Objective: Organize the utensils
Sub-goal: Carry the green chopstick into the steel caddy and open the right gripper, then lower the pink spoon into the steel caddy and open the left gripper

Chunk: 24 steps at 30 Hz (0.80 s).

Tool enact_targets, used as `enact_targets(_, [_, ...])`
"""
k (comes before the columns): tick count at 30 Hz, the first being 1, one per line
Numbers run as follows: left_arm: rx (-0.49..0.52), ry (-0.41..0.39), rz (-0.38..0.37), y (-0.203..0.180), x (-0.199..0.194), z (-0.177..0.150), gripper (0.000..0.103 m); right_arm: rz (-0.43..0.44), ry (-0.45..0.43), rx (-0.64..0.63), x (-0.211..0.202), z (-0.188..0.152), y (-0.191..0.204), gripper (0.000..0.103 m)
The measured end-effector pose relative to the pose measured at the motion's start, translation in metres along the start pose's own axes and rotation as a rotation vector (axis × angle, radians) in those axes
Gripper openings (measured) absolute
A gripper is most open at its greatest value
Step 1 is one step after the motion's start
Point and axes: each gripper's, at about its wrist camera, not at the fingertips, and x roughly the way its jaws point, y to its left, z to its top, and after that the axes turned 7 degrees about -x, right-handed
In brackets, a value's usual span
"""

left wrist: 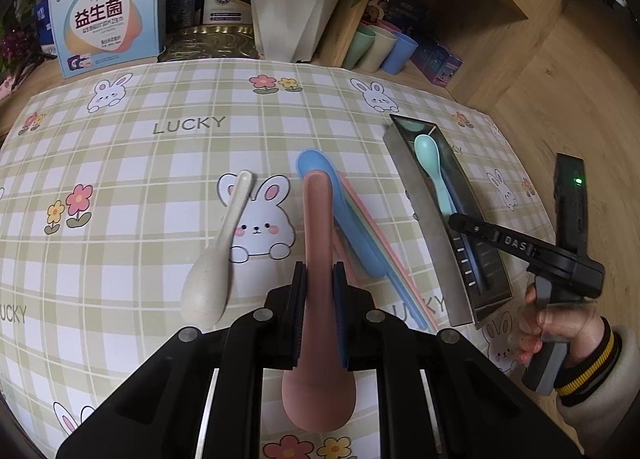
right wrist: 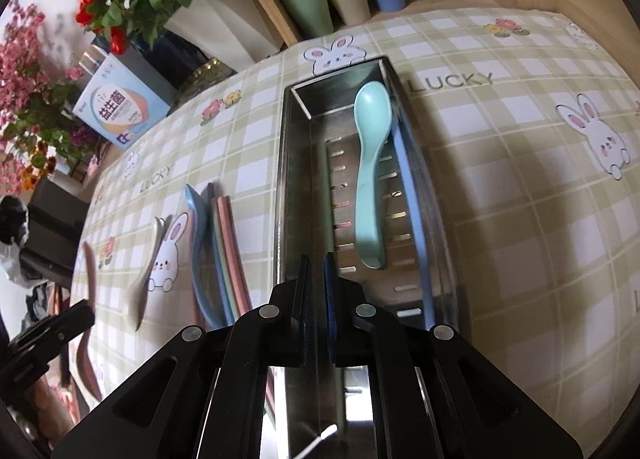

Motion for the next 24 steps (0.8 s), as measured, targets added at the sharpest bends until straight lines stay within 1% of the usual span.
enact_targets(6, [0.023, 0.018, -0.020, -0.025, 0.011, 0.009, 0.013, -0.063, -0.026, -0.055, -0.027, -0.002, -0.003, 0.008])
enact_targets(10, [0.049, 0.032, -0.038, -0.052, 0.024, 0.017, 0.013, -0.092, -0.036, -0.053, -0.043, 0.001, -0.015, 0.009])
enact_targets(11, [0.053, 0.036, -0.043, -0.059, 0.028, 0.019, 0.013, -0.095, -0.040, -0.046, -0.045, 0.002, -0.019, 0.011])
enact_targets(13, [0.062, 0.048, -0.051, -0.073, 0.037, 0.024, 0.013, -0.100, -0.050, -0.028, -0.050, 0.003, -0.029, 0.019])
enact_targets(15, [0.072, 0.057, -0.050, -0.087, 0.046, 0.030, 0.013, -0.111, -0.062, -0.013, -0.056, 0.003, -0.040, 0.033])
enact_targets(17, [0.069, 0.066, -0.057, -0.102, 0.058, 0.039, 0.013, -0.113, -0.073, -0.004, -0.058, 0.003, -0.047, 0.042])
enact_targets(19, [0.059, 0.075, -0.058, -0.115, 0.071, 0.049, 0.013, -0.111, -0.078, 0.016, -0.060, 0.003, -0.057, 0.046])
enact_targets(20, [0.055, 0.081, -0.054, -0.122, 0.079, 0.054, 0.013, -0.109, -0.078, 0.025, -0.060, 0.003, -0.061, 0.051])
enact_targets(22, [0.051, 0.096, -0.046, -0.134, 0.093, 0.061, 0.013, -0.099, -0.077, 0.046, -0.061, 0.002, -0.072, 0.052])
enact_targets(24, [0.055, 0.114, -0.036, -0.144, 0.108, 0.067, 0.013, -0.089, -0.078, 0.061, -0.062, 0.001, -0.079, 0.058])
